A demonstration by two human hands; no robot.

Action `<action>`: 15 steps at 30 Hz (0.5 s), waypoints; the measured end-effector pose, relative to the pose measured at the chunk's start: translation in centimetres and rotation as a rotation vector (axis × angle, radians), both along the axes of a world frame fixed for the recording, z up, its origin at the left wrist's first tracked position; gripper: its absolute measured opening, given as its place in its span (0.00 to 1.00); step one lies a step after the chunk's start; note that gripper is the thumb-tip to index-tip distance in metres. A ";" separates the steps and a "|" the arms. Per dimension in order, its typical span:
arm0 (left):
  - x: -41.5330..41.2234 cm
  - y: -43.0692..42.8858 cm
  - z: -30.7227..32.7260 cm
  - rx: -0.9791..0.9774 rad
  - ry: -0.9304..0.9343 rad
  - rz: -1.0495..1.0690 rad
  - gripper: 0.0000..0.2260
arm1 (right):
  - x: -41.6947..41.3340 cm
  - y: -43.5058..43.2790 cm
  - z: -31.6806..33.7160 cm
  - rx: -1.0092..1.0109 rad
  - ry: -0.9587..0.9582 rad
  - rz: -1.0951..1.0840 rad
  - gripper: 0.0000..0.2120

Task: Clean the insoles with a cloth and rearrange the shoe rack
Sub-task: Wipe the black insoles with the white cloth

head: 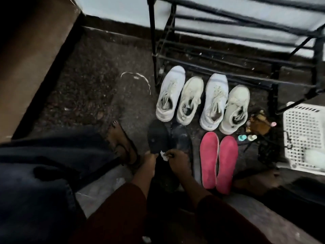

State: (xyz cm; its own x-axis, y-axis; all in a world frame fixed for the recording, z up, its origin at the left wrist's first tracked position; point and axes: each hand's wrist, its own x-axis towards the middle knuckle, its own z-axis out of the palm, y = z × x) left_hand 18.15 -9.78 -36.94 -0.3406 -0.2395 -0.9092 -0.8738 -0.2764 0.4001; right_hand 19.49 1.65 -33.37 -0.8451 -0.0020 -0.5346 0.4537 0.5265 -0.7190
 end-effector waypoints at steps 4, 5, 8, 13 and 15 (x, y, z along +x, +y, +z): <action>0.8 -1.8 -1.7 -0.122 -0.035 -0.143 0.16 | -0.1 -1.7 -3.7 -0.027 0.031 0.032 0.26; 0.7 -2.0 -2.9 -0.163 -0.037 -0.180 0.16 | 0.0 -2.0 -4.6 -0.028 0.013 0.045 0.27; 0.5 -2.2 -5.4 -0.304 -0.060 -0.283 0.12 | -0.5 -2.3 -5.2 0.001 -0.072 0.091 0.15; 0.7 -2.2 -6.6 -0.423 -0.025 -0.358 0.08 | -1.0 -2.2 -6.3 -0.047 -0.052 0.078 0.16; 0.5 -2.0 -6.4 -0.417 -0.012 -0.366 0.10 | -0.7 -1.7 -6.5 -0.041 -0.072 0.014 0.11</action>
